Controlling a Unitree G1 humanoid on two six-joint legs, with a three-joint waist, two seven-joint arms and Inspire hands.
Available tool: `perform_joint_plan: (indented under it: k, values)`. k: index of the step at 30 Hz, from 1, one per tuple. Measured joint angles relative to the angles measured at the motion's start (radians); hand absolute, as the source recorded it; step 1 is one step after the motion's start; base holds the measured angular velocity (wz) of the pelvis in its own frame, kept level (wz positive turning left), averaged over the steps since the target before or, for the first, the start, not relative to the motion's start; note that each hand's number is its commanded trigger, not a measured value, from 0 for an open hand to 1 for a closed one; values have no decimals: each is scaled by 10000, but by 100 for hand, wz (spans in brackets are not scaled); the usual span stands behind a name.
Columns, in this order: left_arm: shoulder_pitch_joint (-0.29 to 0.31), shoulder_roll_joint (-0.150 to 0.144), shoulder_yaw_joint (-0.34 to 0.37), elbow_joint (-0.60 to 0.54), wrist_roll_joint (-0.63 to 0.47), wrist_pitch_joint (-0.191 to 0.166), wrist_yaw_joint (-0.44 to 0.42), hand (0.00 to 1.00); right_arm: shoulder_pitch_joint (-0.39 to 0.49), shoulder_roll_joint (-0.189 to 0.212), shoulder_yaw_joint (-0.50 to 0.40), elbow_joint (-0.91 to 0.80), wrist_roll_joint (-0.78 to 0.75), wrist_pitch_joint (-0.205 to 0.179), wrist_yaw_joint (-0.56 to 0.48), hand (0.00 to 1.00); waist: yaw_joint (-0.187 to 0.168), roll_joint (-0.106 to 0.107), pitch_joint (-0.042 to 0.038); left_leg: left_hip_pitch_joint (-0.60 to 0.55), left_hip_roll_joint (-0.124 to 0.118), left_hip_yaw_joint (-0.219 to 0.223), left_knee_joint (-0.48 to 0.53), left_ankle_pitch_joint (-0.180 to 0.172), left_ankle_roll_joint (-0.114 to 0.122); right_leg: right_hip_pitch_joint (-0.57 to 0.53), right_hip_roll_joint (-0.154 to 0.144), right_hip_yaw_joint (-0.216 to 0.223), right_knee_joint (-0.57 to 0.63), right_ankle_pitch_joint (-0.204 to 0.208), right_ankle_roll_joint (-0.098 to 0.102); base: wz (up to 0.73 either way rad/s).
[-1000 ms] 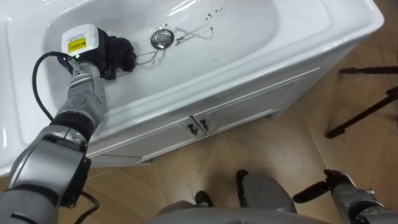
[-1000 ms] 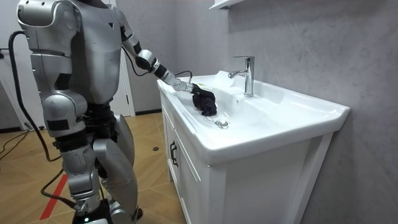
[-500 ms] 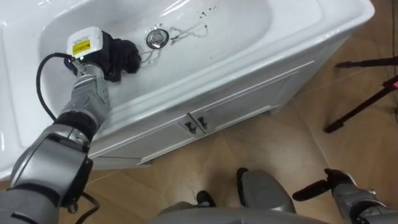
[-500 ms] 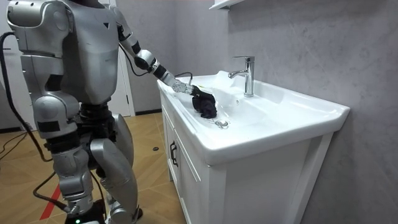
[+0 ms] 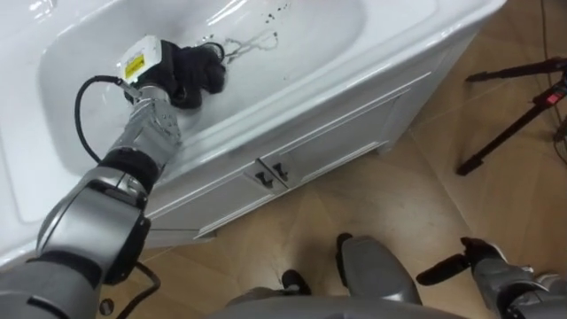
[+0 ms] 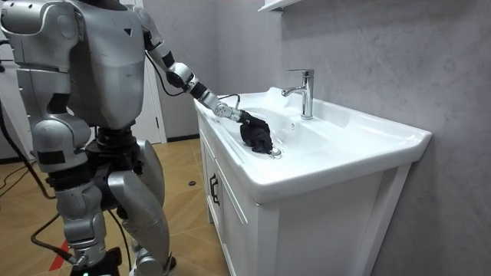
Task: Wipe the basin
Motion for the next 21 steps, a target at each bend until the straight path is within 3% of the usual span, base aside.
perform_joint_plan:
  k: [6, 15, 19, 21]
  values:
    - [-242, -131, 67, 225, -1579, -232, -389, 100, -52, 7, 221, -35, 35, 177, 83, 0, -101, -18, 5, -7, -86, 1, 17, 13, 24, -143, -73, 88, 256, -82, 20, 0]
    - [-401, -265, 67, 481, -1860, -388, -428, 100, -54, 21, 296, -43, -37, 210, 51, 0, -263, -119, 11, 63, -114, 149, 17, 19, 32, -152, -52, 315, 304, -70, 54, -5]
    - [-657, -367, 66, 536, -2321, -399, -502, 100, -62, 91, 295, -1, -3, 213, -111, 0, -330, -320, 60, 27, -80, 370, 119, 17, 33, -168, -36, 362, 313, -73, 73, -1]
    - [-786, -353, 88, 530, -2790, -398, -602, 100, -56, 90, 296, 23, 38, 215, -142, 0, -333, -412, 48, 5, -75, 400, 128, 17, 34, -188, 6, 383, 291, -67, 81, -5]
